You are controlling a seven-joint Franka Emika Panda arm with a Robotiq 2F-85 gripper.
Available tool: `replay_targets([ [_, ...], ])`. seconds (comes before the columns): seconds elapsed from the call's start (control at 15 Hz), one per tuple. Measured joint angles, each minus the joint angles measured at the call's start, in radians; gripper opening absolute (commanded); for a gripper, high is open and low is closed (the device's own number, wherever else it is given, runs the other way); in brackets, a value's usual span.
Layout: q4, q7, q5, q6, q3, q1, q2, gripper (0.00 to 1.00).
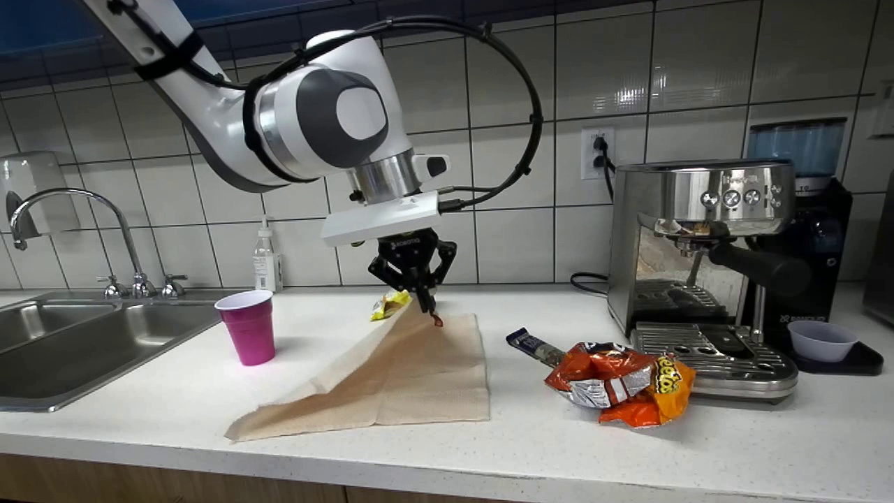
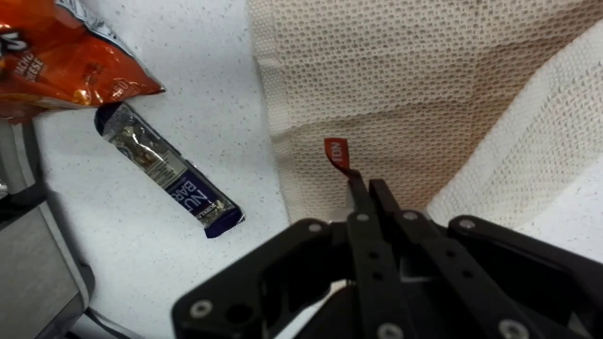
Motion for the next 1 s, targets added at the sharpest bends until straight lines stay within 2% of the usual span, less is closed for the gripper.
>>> replay_targets([
  [0.6, -0.035, -0.001, -0.048, 0.003, -0.018, -0.033, -0.034, 0.01],
  [1.0, -0.059, 0.001, -0.12, 0.013, -0.023, -0.064, -0.04, 0.01],
])
